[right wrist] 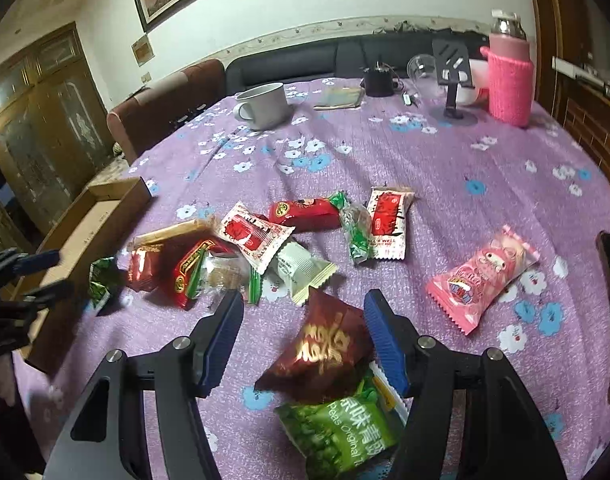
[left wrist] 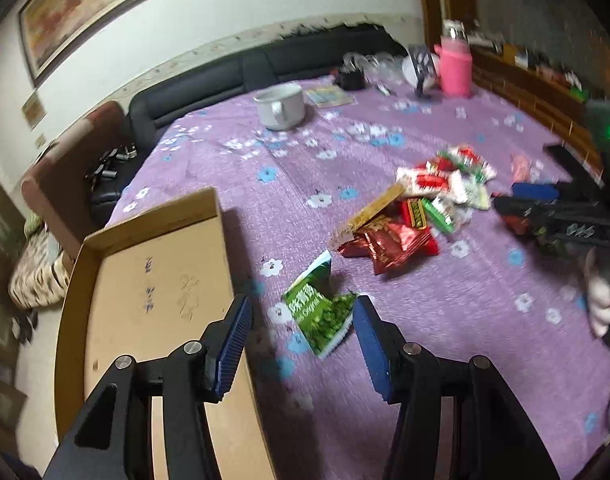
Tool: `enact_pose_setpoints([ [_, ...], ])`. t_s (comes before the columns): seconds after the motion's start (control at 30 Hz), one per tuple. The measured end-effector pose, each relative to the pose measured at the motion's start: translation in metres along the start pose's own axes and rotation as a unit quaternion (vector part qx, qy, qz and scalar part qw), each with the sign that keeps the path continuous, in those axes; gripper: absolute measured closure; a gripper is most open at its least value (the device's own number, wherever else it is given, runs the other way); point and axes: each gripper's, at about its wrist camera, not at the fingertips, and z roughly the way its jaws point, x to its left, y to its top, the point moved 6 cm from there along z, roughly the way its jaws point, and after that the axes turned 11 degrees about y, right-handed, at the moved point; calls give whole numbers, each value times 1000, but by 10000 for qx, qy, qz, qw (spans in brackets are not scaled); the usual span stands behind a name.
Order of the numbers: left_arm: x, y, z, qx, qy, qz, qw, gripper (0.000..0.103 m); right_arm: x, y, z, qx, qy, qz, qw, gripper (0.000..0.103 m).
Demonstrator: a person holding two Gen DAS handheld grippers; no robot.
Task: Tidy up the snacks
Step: 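Grasp the green pea bag with the left tool while the right tool grasps the red chocolate bag, then carry both bags over the cardboard box and open both tools to drop them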
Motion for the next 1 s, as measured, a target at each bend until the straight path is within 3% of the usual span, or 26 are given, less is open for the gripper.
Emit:
enact_pose_setpoints([
  [0.23, -29, -2, 40, 598, -169, 856, 9944, 47, -6, -2, 3, 44, 113, 204, 9997, 41],
  [0.33, -34, -2, 44, 733, -306, 847, 9932, 58, -3, -2, 3, 72, 120, 136, 9998, 41],
  [0.53, -27, -3, 40, 741, -446, 250, 9959, 60, -3, -4, 4, 119, 89, 88, 9999, 42],
  [0.63, -21, -3, 27, 635, -563, -75, 9964, 60, 5, -7, 7, 240, -32, -166, 9996, 50],
  [0.7, -17, -3, 17, 522, -620, -252, 9964, 60, 8, -9, 8, 295, -38, -245, 9993, 73],
  [1.0, 35, -11, -36, -29, -835, -1488, 9853, 60, 10, -8, -7, 7, -91, -248, 9997, 76],
])
